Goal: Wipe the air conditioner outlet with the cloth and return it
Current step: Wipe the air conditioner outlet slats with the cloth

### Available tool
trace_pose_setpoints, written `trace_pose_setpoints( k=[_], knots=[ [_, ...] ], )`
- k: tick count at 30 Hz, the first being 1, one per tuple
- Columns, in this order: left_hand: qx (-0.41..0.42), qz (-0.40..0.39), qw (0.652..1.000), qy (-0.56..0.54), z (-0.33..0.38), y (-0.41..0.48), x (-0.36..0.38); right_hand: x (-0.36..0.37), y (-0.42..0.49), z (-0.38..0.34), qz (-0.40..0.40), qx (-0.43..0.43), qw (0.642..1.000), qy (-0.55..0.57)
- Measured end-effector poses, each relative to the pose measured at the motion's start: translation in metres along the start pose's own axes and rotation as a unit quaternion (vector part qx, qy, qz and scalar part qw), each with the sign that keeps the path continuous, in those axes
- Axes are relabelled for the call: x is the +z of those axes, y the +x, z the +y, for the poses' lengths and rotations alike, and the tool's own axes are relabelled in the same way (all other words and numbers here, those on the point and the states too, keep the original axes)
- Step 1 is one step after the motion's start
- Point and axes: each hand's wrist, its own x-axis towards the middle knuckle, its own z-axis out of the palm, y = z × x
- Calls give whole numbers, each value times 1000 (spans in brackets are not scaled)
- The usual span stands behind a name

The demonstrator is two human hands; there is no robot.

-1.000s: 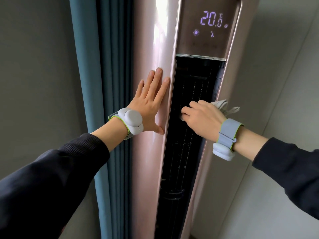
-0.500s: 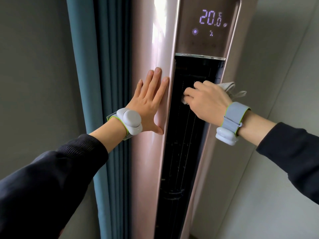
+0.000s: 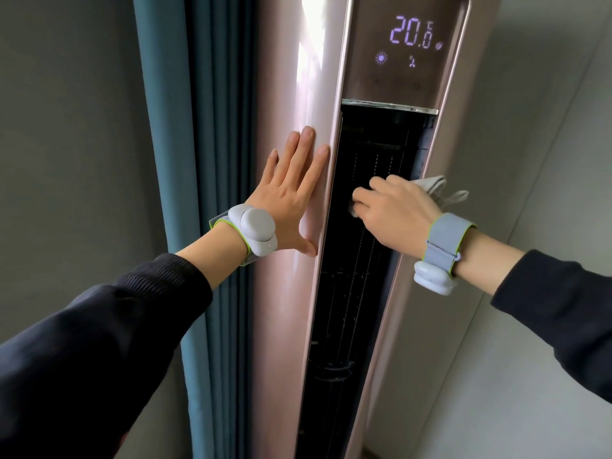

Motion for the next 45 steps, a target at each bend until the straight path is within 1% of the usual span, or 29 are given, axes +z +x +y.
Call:
trace_pose_setpoints(
  k=[5, 9, 17, 21, 25, 26, 32, 36, 41, 45],
  knots=[
    [2, 4, 1000, -1, 0, 0, 1, -4, 11, 24, 59, 67, 996, -22],
    [5, 6, 1000, -8, 0, 0, 2, 0, 10, 21, 62, 72, 995, -24],
    [6, 3, 1000, -6, -1, 0, 2, 13, -13, -17, 8, -3, 1000, 19],
    [7, 2, 1000, -4, 0, 0, 1, 11, -7, -22, -19, -13, 999, 37],
    [8, 5, 1000, -6, -1, 0, 1, 12, -7, -30, -83, -29, 995, 55],
    [9, 6, 1000, -5, -1, 0, 1, 10, -8, -29, -85, -35, 994, 55],
    [9, 7, 1000, -6, 0, -1, 1, 10, -4, -37, -101, -10, 991, 84],
    [7, 8, 1000, -6, 0, 0, 1, 13, -14, -47, -125, -35, 987, 95],
    [10, 8, 1000, -4, 0, -1, 0, 15, -11, -53, -129, -14, 986, 103],
    [10, 10, 1000, -4, 0, -1, 0, 21, -15, -64, -165, -34, 979, 117]
  ],
)
